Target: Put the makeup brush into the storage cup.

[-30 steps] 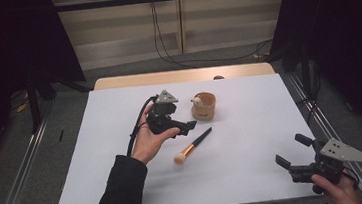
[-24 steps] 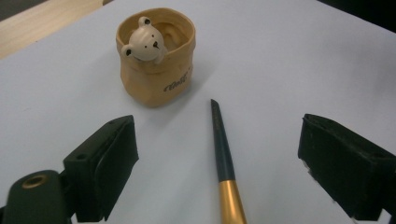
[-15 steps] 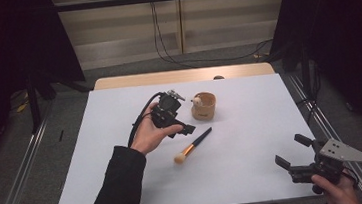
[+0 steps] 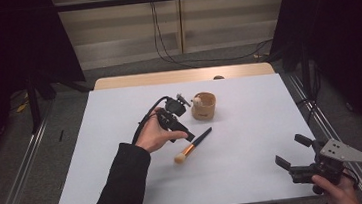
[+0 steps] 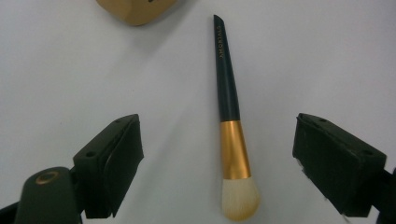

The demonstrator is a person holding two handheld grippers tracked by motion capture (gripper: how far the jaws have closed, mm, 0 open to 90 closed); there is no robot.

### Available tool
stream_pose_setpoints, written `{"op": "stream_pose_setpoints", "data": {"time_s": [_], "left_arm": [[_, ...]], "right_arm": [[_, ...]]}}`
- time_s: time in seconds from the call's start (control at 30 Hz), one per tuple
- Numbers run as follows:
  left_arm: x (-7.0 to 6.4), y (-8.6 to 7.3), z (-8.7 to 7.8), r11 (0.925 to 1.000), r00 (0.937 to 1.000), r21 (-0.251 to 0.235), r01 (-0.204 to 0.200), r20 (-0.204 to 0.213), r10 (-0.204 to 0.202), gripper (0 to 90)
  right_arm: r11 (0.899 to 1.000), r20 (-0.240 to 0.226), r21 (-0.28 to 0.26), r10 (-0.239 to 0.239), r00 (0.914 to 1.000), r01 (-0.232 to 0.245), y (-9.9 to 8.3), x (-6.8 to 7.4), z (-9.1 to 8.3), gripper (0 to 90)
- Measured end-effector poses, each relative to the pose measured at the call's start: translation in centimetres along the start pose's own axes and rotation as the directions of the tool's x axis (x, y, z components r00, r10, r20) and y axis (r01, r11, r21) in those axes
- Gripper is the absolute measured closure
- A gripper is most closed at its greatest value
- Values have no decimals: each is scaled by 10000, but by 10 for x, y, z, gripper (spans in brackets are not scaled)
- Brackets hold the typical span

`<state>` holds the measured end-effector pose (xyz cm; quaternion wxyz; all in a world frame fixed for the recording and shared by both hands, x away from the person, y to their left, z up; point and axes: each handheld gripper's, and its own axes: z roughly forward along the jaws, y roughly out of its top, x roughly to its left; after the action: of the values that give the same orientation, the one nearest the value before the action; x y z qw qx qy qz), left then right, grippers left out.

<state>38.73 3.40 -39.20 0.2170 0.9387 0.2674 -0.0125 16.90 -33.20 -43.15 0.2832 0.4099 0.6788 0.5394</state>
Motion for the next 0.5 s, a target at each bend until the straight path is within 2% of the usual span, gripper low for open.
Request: {"op": "stream_pose_setpoints", "data": {"time_s": [0.1,0.13,0.2,0.3,0.37,0.47,0.5], "left_arm": [[-4,1,7,9996,9998,212,-194,17,194,160],[-5,1,10,9987,9996,431,-276,22,276,169],[-7,0,15,9982,9994,503,-337,-28,339,253],[-8,-1,22,9963,9991,770,-388,-141,400,331],[-9,-3,27,9958,9993,844,-368,-53,373,426],[-11,-4,30,9949,9990,904,-442,-15,445,503],[-11,-4,31,9940,9987,976,-496,156,483,503]], "right_arm": [[10000,-3,-15,-28,10000,28,0,0,0,10],[10000,16,-13,-12,10000,12,0,0,0,10],[10000,-9,13,-15,10000,15,0,0,0,11],[10000,-15,17,-14,10000,14,0,0,0,11],[10000,8,27,-30,10000,30,0,0,0,11],[10000,-22,26,-46,10000,46,0,0,0,11],[10000,5,3,-57,10000,57,0,0,0,11]]}}
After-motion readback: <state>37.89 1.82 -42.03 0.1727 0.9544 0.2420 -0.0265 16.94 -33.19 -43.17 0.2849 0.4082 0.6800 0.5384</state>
